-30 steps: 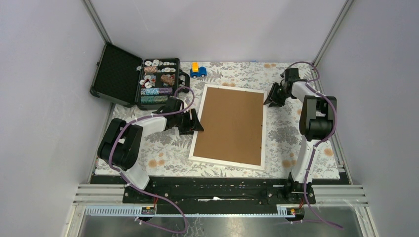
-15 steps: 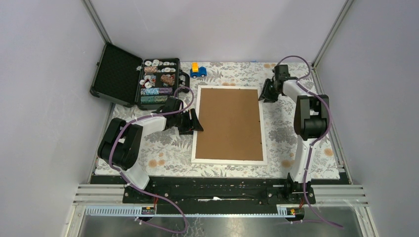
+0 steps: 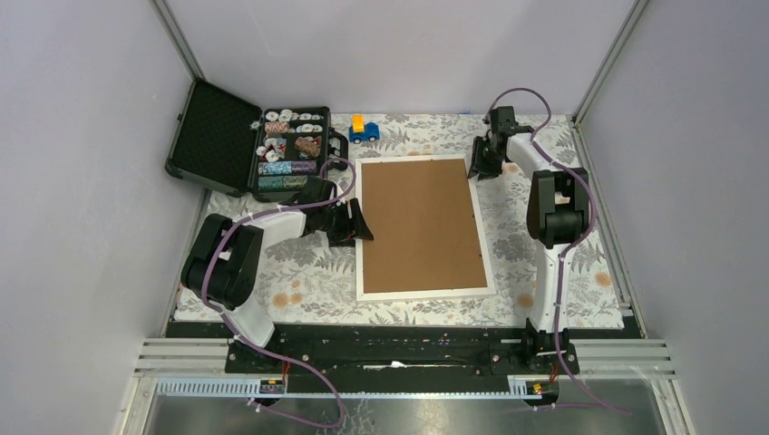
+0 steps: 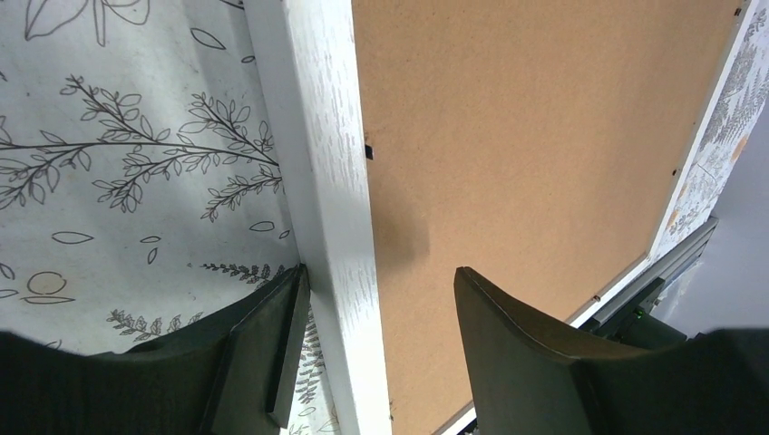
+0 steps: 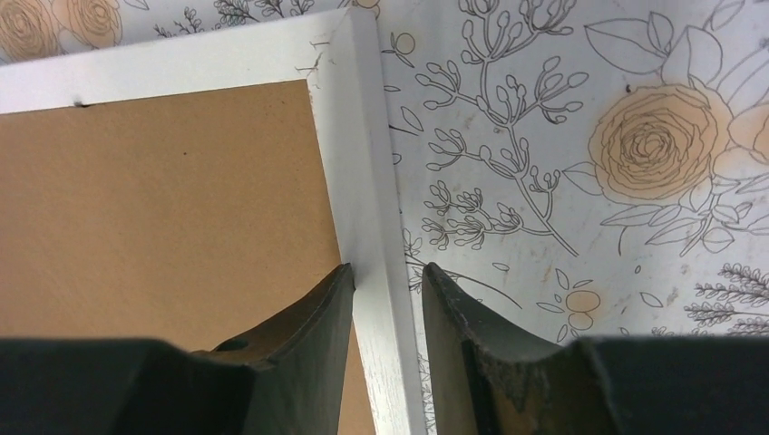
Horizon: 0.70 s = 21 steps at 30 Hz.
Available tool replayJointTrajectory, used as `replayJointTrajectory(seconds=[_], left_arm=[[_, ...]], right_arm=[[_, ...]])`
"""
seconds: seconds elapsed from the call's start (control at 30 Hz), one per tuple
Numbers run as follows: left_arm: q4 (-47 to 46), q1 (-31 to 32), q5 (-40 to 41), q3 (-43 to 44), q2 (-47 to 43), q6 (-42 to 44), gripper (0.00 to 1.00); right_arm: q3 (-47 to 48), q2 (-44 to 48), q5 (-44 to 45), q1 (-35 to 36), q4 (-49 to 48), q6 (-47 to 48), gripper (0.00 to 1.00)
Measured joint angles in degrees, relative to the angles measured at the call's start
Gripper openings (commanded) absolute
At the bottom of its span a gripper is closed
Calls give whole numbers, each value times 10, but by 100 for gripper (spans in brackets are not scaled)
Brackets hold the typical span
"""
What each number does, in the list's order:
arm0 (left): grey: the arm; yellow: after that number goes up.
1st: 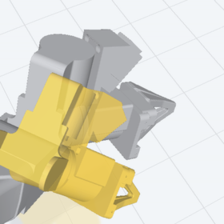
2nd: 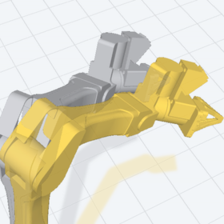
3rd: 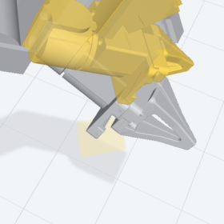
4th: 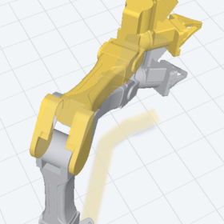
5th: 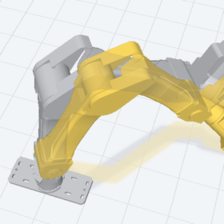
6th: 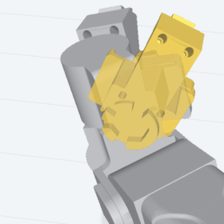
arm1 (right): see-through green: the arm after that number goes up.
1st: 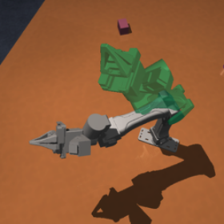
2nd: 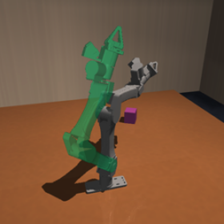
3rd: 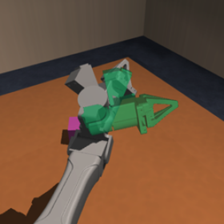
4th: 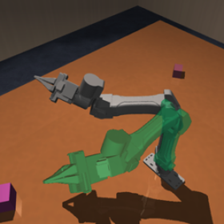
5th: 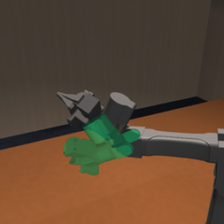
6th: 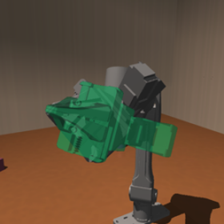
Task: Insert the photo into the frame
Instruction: Install the photo frame at the center of the board.
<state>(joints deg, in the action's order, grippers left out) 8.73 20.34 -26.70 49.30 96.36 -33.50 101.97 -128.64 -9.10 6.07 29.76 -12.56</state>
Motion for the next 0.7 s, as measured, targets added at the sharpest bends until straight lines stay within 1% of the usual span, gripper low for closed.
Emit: replayJointTrajectory(seconds=[0.17, 0.3, 0.57, 0.7], left_arm=[[17, -2, -3, 16, 11, 0, 66], [17, -2, -3, 17, 12, 0, 66], [17, -2, -3, 17, 12, 0, 66], [17, -2, -3, 17, 12, 0, 66]], right_arm=[[70, -34, 4, 6, 63, 49, 42], [119, -58, 31, 21, 97, 77, 42], [174, -87, 118, 61, 133, 96, 42], [212, -109, 186, 87, 160, 99, 43]])
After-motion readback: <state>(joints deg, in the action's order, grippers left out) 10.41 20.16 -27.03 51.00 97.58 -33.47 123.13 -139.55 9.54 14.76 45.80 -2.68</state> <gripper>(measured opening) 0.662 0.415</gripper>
